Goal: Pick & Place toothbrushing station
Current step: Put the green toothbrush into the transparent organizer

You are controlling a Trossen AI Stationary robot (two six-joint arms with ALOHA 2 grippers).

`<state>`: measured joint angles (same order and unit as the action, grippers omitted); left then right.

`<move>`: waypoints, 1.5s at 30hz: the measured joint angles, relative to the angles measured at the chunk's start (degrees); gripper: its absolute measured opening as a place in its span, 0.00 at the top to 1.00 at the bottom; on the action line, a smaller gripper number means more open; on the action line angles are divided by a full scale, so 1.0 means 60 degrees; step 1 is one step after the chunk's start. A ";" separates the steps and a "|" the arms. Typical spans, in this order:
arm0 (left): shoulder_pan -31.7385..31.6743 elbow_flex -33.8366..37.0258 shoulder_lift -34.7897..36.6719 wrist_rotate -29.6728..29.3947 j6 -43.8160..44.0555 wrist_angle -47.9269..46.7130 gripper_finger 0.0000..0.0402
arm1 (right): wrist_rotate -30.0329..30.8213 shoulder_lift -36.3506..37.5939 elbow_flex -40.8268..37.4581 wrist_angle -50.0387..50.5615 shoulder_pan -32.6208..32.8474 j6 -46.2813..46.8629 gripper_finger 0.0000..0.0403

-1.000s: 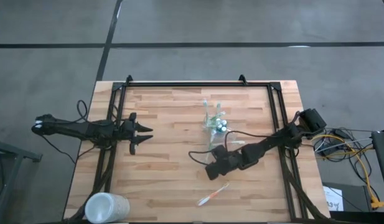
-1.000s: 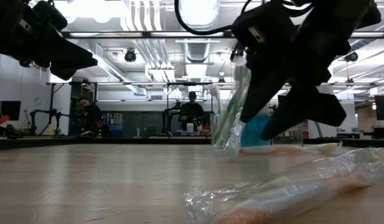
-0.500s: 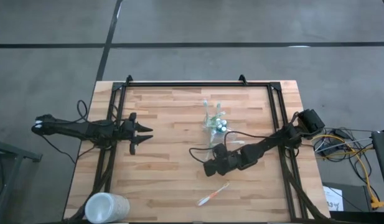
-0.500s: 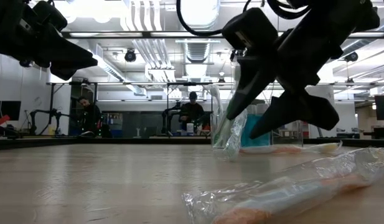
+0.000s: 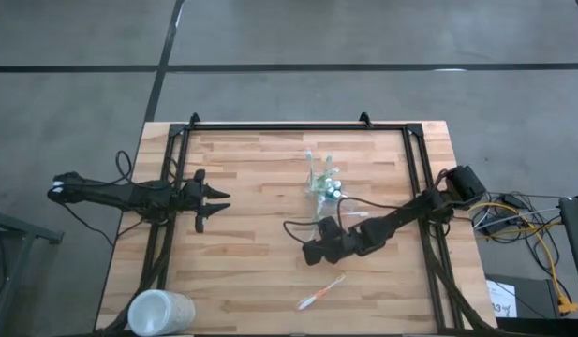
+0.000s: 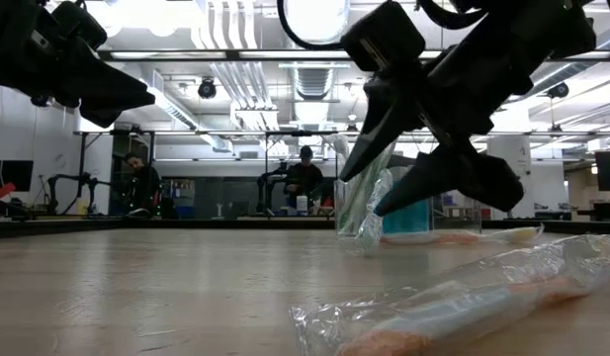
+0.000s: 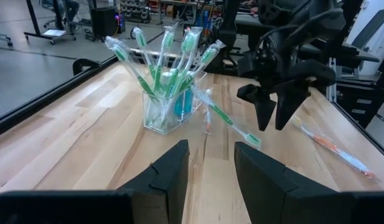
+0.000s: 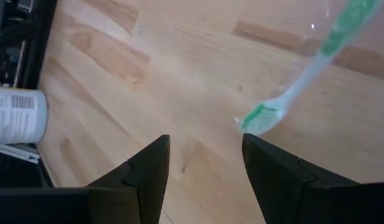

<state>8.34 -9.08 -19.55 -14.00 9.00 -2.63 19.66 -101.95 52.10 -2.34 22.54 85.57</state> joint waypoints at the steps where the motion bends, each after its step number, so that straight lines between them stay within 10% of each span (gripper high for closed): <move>1: -0.0001 0.0000 0.0000 0.0000 -0.0002 0.0000 0.66 | -0.0001 -0.0057 0.0001 -0.0012 -0.0009 0.0083 0.51; 26: -0.0001 0.0000 0.0001 0.0000 0.0000 0.0000 0.66 | -0.0044 -0.0799 0.0000 0.0042 -0.0217 0.1462 0.59; 45: -0.0003 0.0000 0.0003 0.0001 -0.0001 0.0001 0.66 | -0.0503 -0.0795 0.0007 0.0432 -0.0541 0.1411 0.85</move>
<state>8.32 -9.08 -19.53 -13.99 9.00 -2.63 16.64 -106.72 52.14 0.25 19.29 94.03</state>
